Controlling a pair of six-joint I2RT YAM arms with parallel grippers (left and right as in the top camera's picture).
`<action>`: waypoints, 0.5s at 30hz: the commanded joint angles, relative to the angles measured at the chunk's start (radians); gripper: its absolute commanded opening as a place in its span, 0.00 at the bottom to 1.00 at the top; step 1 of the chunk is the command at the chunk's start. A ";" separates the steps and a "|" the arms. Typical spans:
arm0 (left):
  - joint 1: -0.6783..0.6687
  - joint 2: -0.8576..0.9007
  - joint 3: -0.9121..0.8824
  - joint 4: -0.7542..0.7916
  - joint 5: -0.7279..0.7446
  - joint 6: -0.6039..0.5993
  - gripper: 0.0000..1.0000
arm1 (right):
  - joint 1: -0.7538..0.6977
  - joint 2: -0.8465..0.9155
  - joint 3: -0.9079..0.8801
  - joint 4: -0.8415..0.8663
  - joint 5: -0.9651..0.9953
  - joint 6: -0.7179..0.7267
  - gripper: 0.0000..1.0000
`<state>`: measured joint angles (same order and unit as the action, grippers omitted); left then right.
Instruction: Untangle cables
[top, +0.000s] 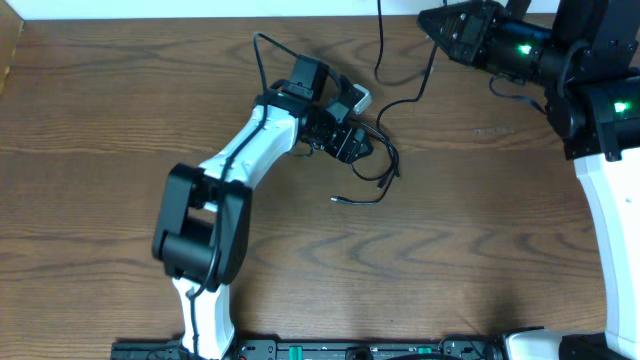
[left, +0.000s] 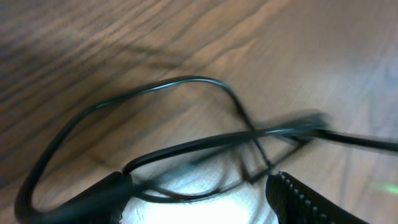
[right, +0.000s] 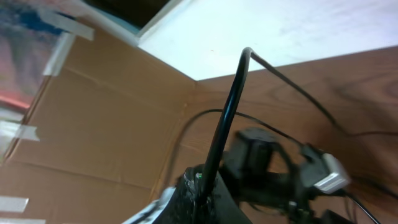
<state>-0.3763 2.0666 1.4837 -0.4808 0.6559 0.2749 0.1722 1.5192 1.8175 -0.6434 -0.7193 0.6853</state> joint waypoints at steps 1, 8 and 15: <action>-0.001 0.069 0.006 0.028 0.009 -0.069 0.74 | -0.003 -0.010 0.021 0.042 -0.077 0.013 0.01; -0.001 0.143 0.006 0.040 0.006 -0.124 0.74 | -0.062 -0.010 0.024 0.311 -0.186 0.189 0.01; -0.001 0.146 0.006 0.042 -0.038 -0.132 0.74 | -0.220 -0.010 0.035 0.782 -0.270 0.575 0.01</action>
<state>-0.3759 2.1769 1.4876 -0.4320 0.6731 0.1608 0.0071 1.5200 1.8294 0.0486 -0.9306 1.0248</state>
